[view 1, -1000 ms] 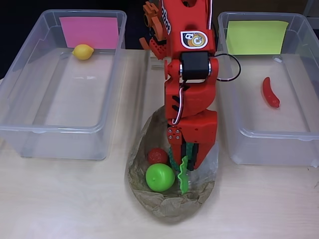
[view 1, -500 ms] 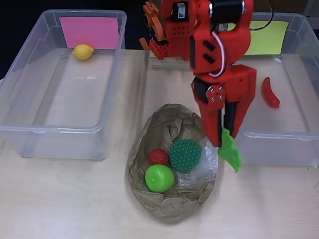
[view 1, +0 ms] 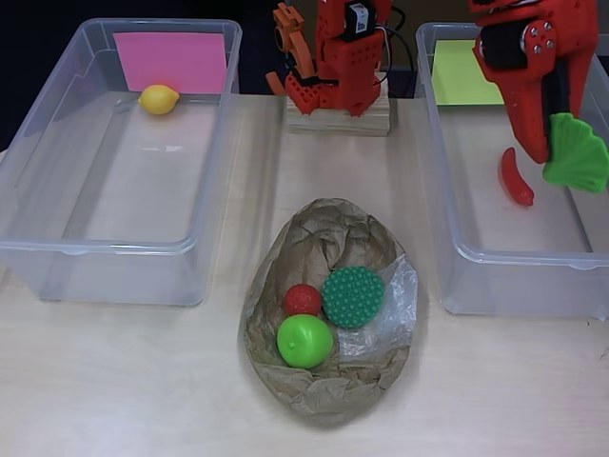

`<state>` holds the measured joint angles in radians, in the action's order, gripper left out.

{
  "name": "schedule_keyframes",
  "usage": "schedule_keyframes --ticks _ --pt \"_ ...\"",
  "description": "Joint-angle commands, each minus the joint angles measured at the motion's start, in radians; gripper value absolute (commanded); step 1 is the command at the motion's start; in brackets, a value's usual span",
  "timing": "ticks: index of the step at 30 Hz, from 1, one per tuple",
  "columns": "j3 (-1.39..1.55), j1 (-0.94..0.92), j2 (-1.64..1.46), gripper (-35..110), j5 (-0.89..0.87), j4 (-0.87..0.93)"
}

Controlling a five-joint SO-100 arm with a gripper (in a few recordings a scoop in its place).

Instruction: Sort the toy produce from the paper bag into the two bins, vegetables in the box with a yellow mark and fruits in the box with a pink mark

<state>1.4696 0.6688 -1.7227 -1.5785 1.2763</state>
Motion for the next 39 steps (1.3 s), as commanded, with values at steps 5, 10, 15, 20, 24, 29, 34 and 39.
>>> schedule_keyframes --ticks 5,10,15,20,24,29,34,39 --pt "0.379 0.264 -0.19 0 -0.586 0.023" --pt "0.635 0.463 -0.276 0 -0.985 -0.087" --pt "0.782 0.647 -0.314 0 -1.264 -0.187" --pt "0.904 0.73 -0.336 0 -1.312 -0.281" --pt "0.977 0.788 -0.345 6 -1.31 -0.339" --pt "1.043 0.831 -0.351 15 -1.305 -0.397" --pt "1.114 0.847 -0.337 22 -1.304 -0.5" --pt "1.089 0.825 -0.354 24 -1.289 -0.459"
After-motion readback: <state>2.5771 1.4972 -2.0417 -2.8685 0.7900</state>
